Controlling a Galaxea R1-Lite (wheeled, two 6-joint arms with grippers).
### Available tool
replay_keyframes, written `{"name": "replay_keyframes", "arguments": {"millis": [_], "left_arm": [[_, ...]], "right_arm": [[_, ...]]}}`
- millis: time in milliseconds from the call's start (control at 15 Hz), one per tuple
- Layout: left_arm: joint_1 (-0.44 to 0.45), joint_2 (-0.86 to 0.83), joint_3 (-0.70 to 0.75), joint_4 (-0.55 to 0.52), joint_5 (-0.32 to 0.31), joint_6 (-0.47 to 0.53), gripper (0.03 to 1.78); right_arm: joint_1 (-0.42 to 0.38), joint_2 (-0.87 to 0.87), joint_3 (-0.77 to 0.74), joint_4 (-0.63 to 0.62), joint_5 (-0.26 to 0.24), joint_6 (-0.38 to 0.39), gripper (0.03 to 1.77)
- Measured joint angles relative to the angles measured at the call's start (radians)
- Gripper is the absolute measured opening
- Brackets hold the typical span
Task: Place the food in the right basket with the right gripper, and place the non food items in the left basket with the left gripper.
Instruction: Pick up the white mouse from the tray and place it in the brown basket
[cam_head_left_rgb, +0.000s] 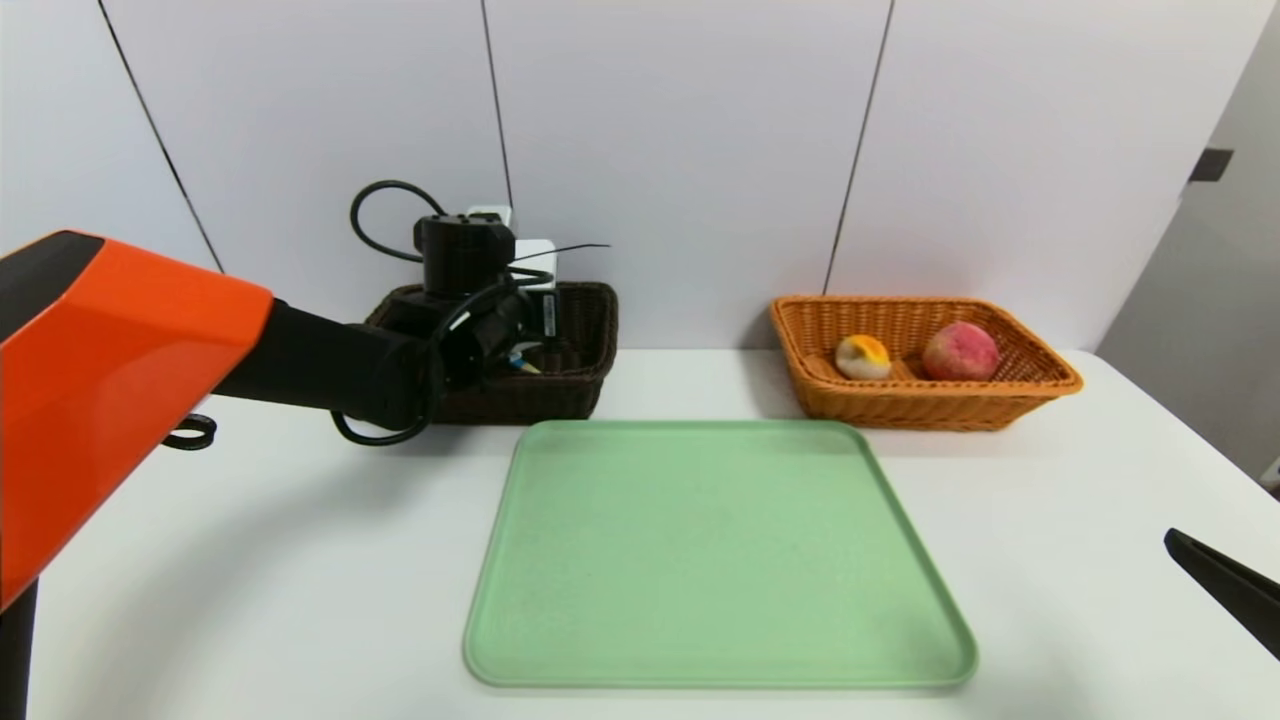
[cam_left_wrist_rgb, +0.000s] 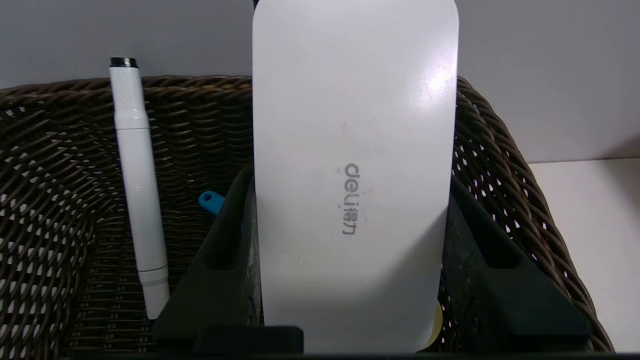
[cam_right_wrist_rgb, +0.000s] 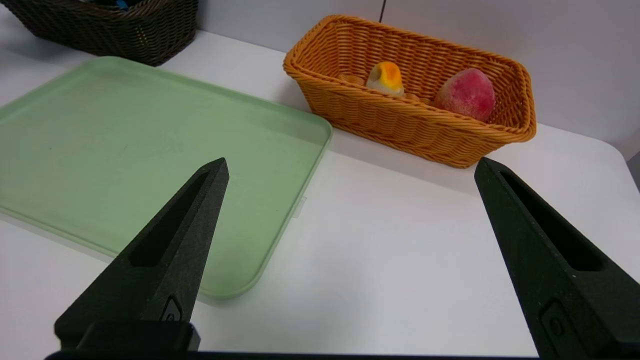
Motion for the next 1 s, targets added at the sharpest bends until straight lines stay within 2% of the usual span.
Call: {"name": "replay_keyframes", "arguments": {"millis": [267,400,600,1000], "left_arm": [[0.001,0.014,0.000,0.001,0.000,0.000,1.00],[0.001,0.017,0.004,-0.001,0.000,0.000,1.17],[0.000,0.018,0.008,-0.002,0.000,-0.001,1.35],[0.023,-0.069,0.001,0.003,0.000,0.022,1.53]], "right_arm": [[0.000,-0.001,0.000,0.000,0.000,0.000,1.70],[0.000,-0.001,0.001,0.000,-0.001,0.000,1.70],[0.000,-0.003,0.001,0.000,0.000,0.000,1.70],[0.000,0.001,-0.015,0.000,-0.002,0.000,1.70]]}}
